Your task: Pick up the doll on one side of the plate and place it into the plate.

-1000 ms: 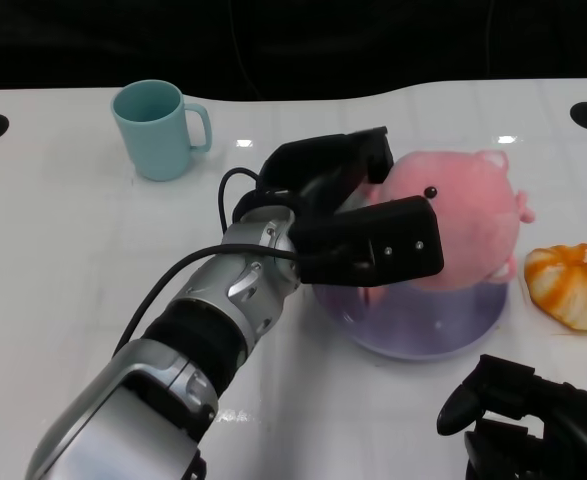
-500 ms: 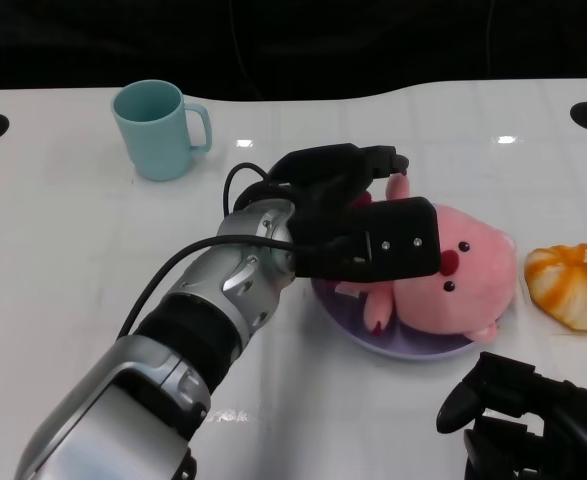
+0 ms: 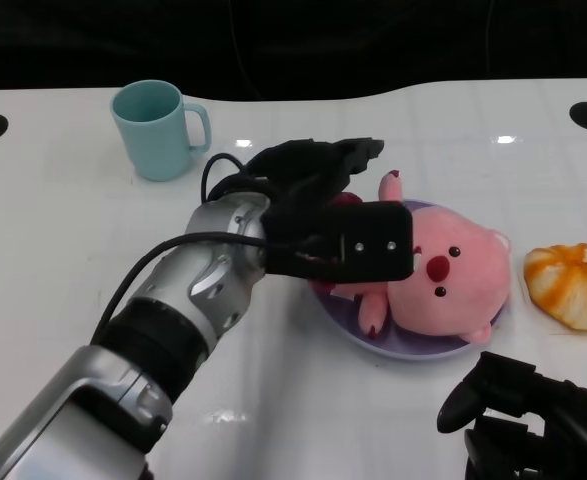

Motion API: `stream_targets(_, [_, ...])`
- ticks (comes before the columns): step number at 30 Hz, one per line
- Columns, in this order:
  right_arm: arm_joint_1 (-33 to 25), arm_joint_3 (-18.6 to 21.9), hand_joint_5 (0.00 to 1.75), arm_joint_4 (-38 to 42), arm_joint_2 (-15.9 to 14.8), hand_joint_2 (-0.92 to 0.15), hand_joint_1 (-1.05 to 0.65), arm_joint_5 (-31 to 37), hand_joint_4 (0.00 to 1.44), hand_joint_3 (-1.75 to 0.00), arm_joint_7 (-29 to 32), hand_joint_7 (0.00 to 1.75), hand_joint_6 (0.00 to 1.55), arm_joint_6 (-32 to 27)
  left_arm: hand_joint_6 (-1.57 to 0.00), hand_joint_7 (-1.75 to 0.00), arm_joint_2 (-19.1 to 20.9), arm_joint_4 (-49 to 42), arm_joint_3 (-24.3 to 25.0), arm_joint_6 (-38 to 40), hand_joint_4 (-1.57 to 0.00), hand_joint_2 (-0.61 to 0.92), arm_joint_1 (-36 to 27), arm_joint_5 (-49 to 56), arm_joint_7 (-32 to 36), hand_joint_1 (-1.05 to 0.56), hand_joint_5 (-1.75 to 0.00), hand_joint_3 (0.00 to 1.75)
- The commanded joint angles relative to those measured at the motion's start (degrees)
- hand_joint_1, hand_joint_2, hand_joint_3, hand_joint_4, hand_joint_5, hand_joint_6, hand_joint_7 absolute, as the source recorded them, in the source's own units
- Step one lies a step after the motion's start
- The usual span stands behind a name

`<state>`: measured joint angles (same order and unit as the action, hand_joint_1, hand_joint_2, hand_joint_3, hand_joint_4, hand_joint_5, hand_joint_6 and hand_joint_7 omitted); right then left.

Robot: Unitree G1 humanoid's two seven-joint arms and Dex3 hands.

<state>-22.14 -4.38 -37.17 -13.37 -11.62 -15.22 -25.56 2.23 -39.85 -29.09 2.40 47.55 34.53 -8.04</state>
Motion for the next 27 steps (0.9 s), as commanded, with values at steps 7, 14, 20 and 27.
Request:
stream_targets(7, [-0.5,0.9,1.75,-0.4,-0.6,-0.67,-0.09,-0.4,0.67,-1.13,-0.4,1.54,0.50,0.6,-0.08,-0.01,4.0,12.0,6.0,-1.0,-0.02,0.92,-8.3,-7.9,-5.4,-0.85,-0.12,0.34])
stream_targets(14, [-0.4,0.9,1.75,-0.3,-0.7,-0.68,-0.10,-0.5,0.67,-1.12,-0.5,1.53,0.51,0.6,-0.13,-0.03,5.1,20.9,12.6,-2.0,-0.01,0.92,-14.8,-19.1,-10.7,-0.78,-0.32,0.31])
stream_targets(20, [-0.2,1.0,1.75,-0.1,-0.6,-0.67,-0.10,-0.7,0.68,-1.12,-0.5,1.53,0.51,0.5,-0.16,-0.05,5.8,27.7,17.9,-2.4,0.00,0.92,-20.6,-30.5,-17.1,-0.78,-0.56,0.35])
stream_targets(27, [0.0,0.8,1.75,-0.6,-0.7,-0.67,-0.10,-0.4,0.68,-1.12,-0.3,1.53,0.51,0.0,-0.28,-0.12,5.0,34.4,22.2,-2.4,-0.03,0.92,-27.1,-39.0,-18.7,-0.72,-0.78,0.34])
